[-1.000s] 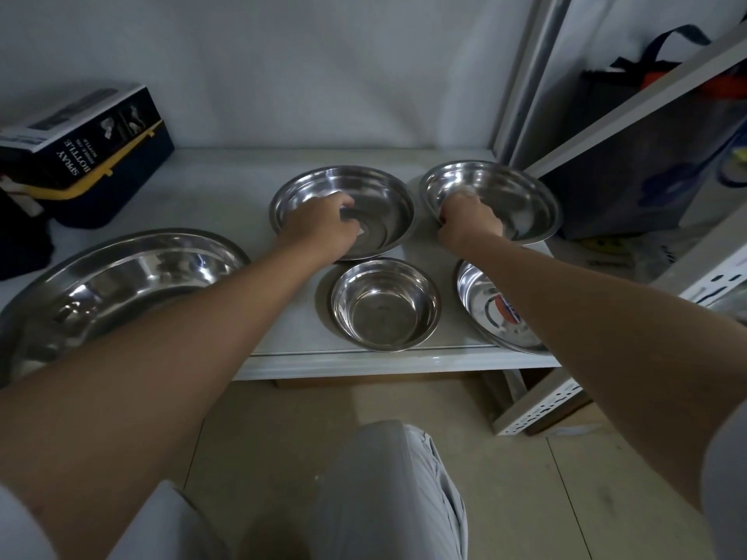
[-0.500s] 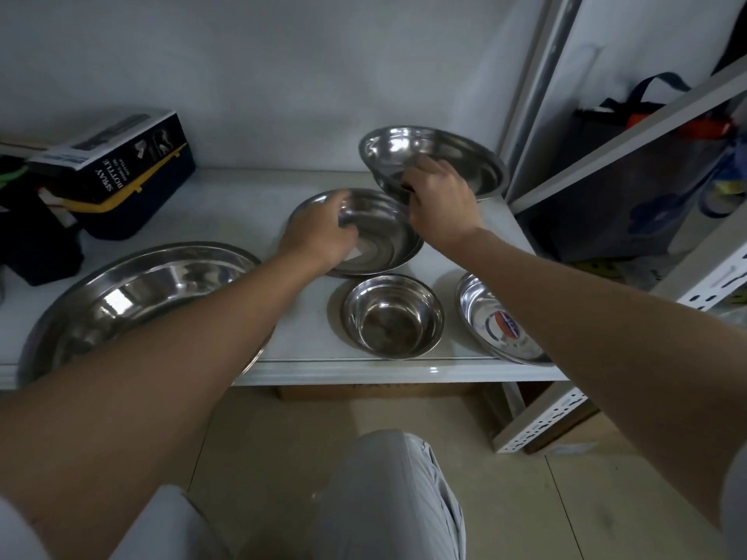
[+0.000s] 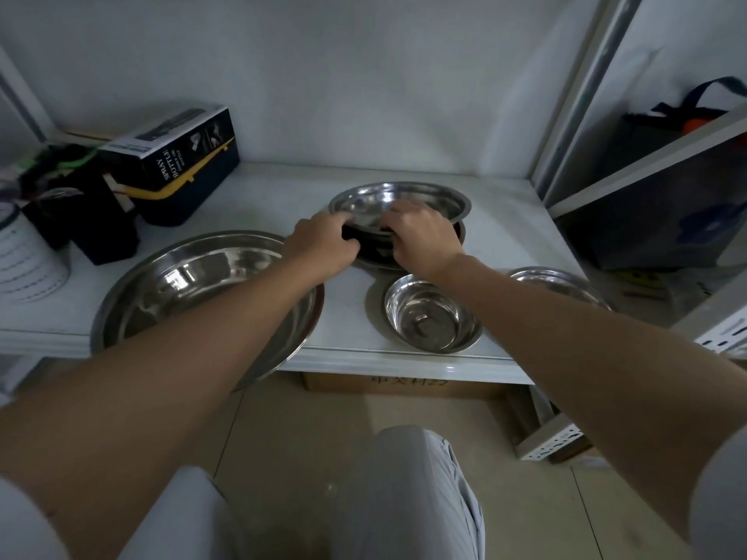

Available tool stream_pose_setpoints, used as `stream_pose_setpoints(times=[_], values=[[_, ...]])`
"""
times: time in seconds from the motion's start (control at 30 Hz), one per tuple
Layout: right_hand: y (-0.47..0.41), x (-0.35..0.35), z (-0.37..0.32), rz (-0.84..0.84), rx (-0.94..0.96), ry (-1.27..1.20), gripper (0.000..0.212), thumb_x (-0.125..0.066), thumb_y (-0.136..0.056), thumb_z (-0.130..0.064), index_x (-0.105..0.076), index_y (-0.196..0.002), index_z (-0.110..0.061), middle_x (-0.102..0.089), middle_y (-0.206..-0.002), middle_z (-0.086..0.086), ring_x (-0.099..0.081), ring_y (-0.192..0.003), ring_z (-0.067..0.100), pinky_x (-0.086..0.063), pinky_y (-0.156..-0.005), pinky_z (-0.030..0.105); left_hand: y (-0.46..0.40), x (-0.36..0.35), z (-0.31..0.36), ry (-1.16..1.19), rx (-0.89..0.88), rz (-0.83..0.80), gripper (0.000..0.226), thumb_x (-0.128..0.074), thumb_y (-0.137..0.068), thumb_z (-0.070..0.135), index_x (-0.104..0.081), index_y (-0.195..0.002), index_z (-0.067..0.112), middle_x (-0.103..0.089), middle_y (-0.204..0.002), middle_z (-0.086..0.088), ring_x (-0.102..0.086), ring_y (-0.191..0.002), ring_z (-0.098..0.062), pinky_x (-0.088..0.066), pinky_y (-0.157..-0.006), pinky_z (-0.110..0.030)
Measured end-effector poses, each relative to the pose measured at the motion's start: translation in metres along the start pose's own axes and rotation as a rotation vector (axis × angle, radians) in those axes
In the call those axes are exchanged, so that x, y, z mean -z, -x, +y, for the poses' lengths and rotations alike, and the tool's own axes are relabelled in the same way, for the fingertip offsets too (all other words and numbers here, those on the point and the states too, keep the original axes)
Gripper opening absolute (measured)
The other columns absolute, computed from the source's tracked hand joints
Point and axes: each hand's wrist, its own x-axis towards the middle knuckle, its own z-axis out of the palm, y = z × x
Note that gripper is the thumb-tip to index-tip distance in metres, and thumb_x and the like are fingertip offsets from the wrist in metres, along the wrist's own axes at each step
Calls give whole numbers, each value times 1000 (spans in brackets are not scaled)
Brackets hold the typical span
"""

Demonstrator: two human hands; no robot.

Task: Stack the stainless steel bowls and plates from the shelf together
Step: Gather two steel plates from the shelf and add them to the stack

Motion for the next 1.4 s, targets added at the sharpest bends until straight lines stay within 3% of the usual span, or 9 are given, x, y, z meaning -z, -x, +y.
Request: stream_pose_setpoints(times=[0.17, 0.27, 0.33, 0.5, 0.67, 0.8, 1.03, 1.27, 1.4], values=[[2, 1, -1, -90, -17, -2, 31, -51, -85, -3, -68, -109, -13, -64, -114, 7, -57, -110, 29, -49, -75, 38, 3, -2, -2, -57, 13, -42, 56, -46, -77, 34, -53, -133, 34, -67, -114, -11, -56, -111, -35, -49, -94, -45], [0, 2, 1, -223, -62, -53, 22, -57, -88, -21, -68, -107, -20, -67, -108, 6, -62, -102, 28, -49, -74, 34, 3, -2, -3, -99, 30, -60, 51, -45, -78, 38, -57, -127, 33, -64, -118, -11, -52, -117, -35, -48, -94, -43], [-1, 4, 0, -253, -94, -99, 23, -60, -87, -29, -68, -108, -24, -68, -107, 5, -64, -100, 27, -54, -80, 39, 3, -3, -5, -136, 48, -70, 49, -44, -78, 41, -59, -124, 35, -61, -122, -12, -49, -121, -35, -46, -95, -41], [-4, 6, 2, -220, -172, -134, 25, -61, -88, -30, -67, -110, -22, -68, -107, 4, -64, -99, 26, -53, -79, 37, 6, -4, -5, -149, 38, -109, 43, -45, -82, 42, -58, -123, 39, -61, -124, -11, -49, -122, -34, -44, -99, -44], [-9, 9, 23, -48, -439, -224, 31, -55, -87, -24, -66, -115, -15, -59, -124, 13, -51, -117, 35, -45, -93, 39, 4, 2, 6, -134, 8, -96, 45, -47, -87, 33, -53, -131, 32, -59, -132, -9, -50, -122, -34, -42, -102, -47], [-12, 5, 40, -90, -745, -415, 45, -50, -88, -25, -53, -133, -20, -46, -133, 15, -49, -117, 38, -44, -102, 43, -2, 0, 13, -107, -7, -130, 53, -49, -88, 30, -44, -141, 30, -57, -135, -9, -54, -120, -33, -42, -102, -48], [-10, -5, 53, -143, -912, -683, 52, -56, -83, -14, -47, -134, -19, -58, -118, 14, -61, -102, 29, -56, -85, 40, -13, -12, 17, -90, -8, -101, 50, -49, -87, 24, -48, -137, 26, -57, -133, -9, -55, -119, -32, -45, -95, -38], [-15, -10, 60, -124, -982, -732, 41, -50, -89, -6, -39, -129, -8, -52, -98, 12, -61, -71, 23, -61, -74, 41, -22, -14, 12, -60, 21, -84, 55, -52, -86, 22, -45, -141, 21, -50, -139, -15, -53, -121, -34, -41, -88, -31], [-14, -11, 60, -112, -1027, -789, 31, -51, -91, -5, -47, -121, -4, -51, -79, 8, -66, -71, 28, -61, -71, 41, -23, -15, 12, -36, 27, -96, 53, -51, -87, 22, -46, -139, 18, -50, -138, -16, -54, -119, -35, -44, -90, -33]])
